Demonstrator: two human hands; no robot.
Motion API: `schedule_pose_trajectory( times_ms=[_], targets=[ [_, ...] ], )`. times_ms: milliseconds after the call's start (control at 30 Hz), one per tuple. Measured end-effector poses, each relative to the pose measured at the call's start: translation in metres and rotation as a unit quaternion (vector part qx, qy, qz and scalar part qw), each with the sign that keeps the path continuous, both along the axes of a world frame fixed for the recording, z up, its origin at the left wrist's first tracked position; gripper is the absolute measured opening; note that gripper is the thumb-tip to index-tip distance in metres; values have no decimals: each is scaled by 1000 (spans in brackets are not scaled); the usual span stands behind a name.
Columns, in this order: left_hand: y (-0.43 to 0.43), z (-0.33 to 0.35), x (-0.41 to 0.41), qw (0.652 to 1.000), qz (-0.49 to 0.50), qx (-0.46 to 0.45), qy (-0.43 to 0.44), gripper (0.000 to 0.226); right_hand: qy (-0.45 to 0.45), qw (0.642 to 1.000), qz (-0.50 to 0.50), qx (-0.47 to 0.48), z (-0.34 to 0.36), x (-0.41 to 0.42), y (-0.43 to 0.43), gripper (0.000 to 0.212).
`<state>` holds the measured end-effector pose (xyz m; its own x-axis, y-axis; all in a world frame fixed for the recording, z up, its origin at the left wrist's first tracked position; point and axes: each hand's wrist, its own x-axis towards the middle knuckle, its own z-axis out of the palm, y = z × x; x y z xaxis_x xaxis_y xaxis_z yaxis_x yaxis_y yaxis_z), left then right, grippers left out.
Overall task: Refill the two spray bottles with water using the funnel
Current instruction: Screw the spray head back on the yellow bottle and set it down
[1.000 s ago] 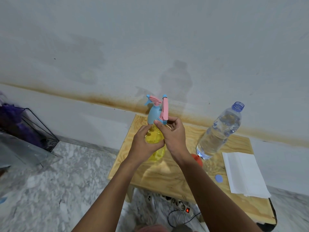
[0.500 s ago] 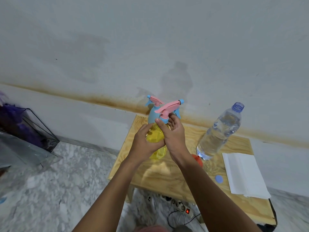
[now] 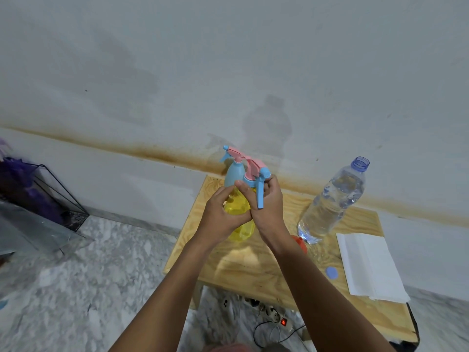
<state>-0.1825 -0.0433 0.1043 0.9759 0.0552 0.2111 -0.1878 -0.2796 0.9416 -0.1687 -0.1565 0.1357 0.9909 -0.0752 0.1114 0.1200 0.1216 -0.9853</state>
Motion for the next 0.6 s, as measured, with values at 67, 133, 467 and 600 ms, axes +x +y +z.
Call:
schedule_pose_trajectory(
  times_ms=[67, 133, 467, 600],
  targets=[
    [-1, 1, -1, 1000, -1, -10, 8, 50, 2, 1000, 19, -15, 0, 3, -3, 43],
    [0, 2, -2, 1000, -6, -26, 12, 52, -8, 998, 58, -29, 2, 3, -10, 40],
    [-6, 7, -2, 999, -20, -37, 11, 53, -27, 999, 35, -20, 3, 6, -16, 26],
    [-7, 8, -2, 998, -17, -49, 24, 51, -32, 998, 36, -29, -2, 10, -15, 40]
  ],
)
